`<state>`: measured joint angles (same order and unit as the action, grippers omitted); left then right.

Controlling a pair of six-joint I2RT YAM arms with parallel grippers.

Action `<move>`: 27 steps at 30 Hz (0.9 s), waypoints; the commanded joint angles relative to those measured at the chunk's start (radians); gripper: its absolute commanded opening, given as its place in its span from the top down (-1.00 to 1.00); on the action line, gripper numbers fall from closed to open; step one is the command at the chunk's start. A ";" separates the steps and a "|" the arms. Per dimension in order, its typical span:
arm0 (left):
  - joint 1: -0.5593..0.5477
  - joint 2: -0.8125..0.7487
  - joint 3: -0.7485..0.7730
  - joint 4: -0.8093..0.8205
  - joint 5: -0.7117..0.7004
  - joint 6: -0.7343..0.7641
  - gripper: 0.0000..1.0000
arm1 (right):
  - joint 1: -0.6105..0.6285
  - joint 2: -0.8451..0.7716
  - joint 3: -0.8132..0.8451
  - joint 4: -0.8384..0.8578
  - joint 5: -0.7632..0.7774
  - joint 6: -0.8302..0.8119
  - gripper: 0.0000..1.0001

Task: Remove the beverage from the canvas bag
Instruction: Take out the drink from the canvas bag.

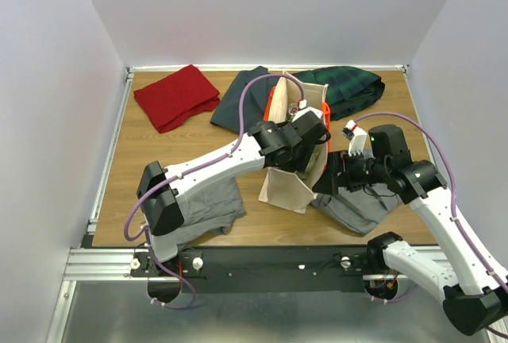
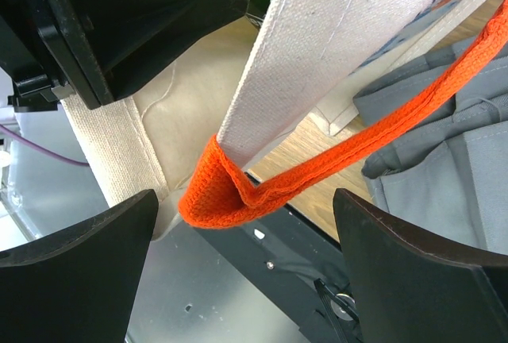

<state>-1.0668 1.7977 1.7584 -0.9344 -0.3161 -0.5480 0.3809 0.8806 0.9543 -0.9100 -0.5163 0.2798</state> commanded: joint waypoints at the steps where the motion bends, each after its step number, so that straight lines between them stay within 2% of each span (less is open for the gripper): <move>1: 0.005 0.014 -0.002 -0.003 -0.005 -0.004 -0.21 | 0.015 -0.003 -0.012 -0.053 0.019 -0.014 -1.00; 13: 0.007 0.019 -0.013 -0.003 0.002 -0.009 -0.15 | 0.021 -0.005 -0.014 -0.053 0.030 -0.013 -1.00; 17: 0.008 0.022 -0.008 -0.006 0.002 -0.006 0.00 | 0.021 -0.006 -0.012 -0.052 0.036 -0.011 -1.00; 22: 0.010 0.029 -0.005 -0.003 0.012 -0.004 0.41 | 0.021 -0.009 -0.017 -0.052 0.039 -0.011 -1.00; 23: 0.011 0.032 0.003 -0.006 0.017 -0.004 0.61 | 0.021 -0.011 -0.019 -0.050 0.041 -0.011 -1.00; 27: 0.011 0.037 0.006 -0.007 0.020 0.000 0.91 | 0.021 -0.014 -0.019 -0.050 0.045 -0.010 -1.00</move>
<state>-1.0573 1.8050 1.7576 -0.9409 -0.3126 -0.5465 0.3897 0.8803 0.9543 -0.9104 -0.5022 0.2802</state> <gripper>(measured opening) 0.373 0.998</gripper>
